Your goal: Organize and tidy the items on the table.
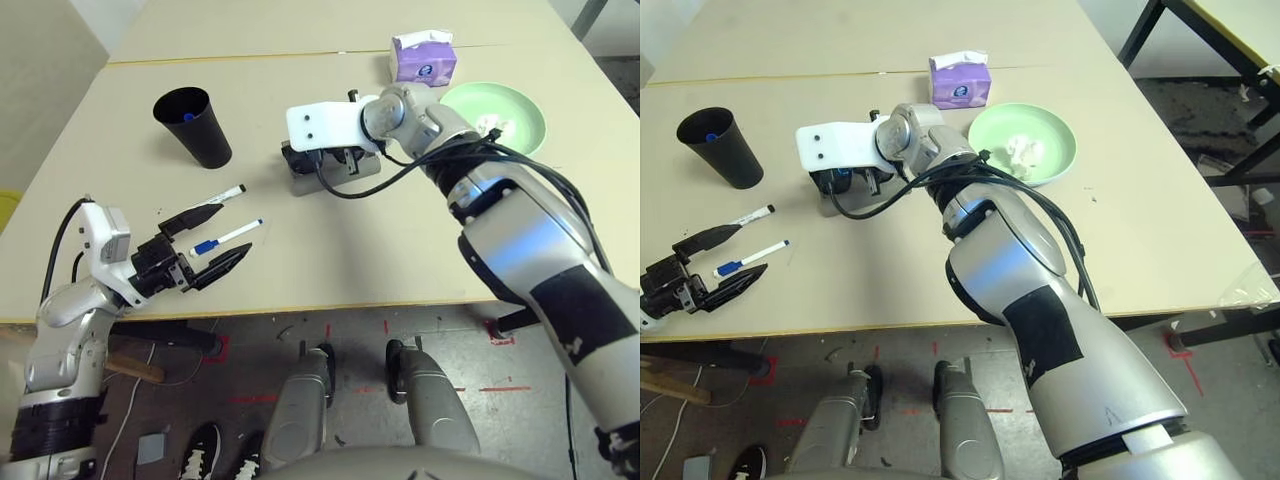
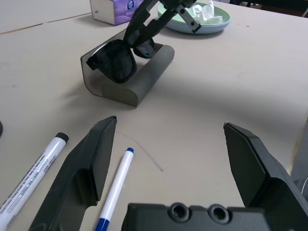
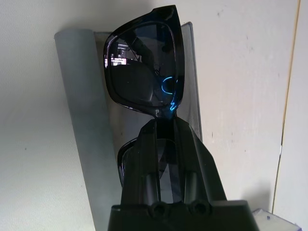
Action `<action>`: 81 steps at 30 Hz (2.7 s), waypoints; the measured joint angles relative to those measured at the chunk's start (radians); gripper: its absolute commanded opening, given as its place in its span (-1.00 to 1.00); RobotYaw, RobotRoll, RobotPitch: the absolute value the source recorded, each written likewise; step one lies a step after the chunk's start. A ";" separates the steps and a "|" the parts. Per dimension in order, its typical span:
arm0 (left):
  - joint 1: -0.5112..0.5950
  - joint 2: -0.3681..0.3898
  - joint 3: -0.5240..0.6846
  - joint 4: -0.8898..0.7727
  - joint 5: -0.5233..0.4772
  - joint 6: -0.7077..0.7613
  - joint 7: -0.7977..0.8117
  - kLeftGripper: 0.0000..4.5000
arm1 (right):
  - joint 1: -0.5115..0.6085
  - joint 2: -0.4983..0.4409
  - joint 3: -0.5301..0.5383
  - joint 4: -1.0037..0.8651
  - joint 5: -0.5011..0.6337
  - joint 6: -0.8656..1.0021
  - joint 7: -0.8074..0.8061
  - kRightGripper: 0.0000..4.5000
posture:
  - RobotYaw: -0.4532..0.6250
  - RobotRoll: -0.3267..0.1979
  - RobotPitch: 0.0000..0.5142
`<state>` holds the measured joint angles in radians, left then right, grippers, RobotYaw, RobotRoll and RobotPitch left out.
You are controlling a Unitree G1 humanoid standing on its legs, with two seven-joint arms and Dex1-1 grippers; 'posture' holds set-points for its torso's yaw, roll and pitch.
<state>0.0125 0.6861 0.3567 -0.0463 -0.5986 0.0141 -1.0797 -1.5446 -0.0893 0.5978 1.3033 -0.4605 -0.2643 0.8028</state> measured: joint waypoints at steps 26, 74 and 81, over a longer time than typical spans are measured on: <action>-0.008 -0.006 0.010 -0.058 -0.021 0.024 0.032 1.00 | 0.022 -0.018 -0.033 0.009 -0.051 0.010 0.075 -0.90 | -0.06 0.25 -0.01; -0.212 -0.068 -0.052 0.159 0.076 -0.014 0.101 1.00 | 0.450 -0.561 -0.527 -1.133 0.432 0.997 0.710 0.98 | -0.34 0.25 -0.02; -0.319 -0.069 -0.095 0.256 0.172 0.098 0.249 1.00 | 0.972 -0.530 -0.884 -1.541 0.683 1.197 0.496 0.98 | -0.43 0.25 -0.07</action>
<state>-0.3065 0.6175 0.2614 0.2093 -0.4262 0.1122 -0.8309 -0.5728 -0.6194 -0.2861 -0.2379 0.2228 0.9324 1.2984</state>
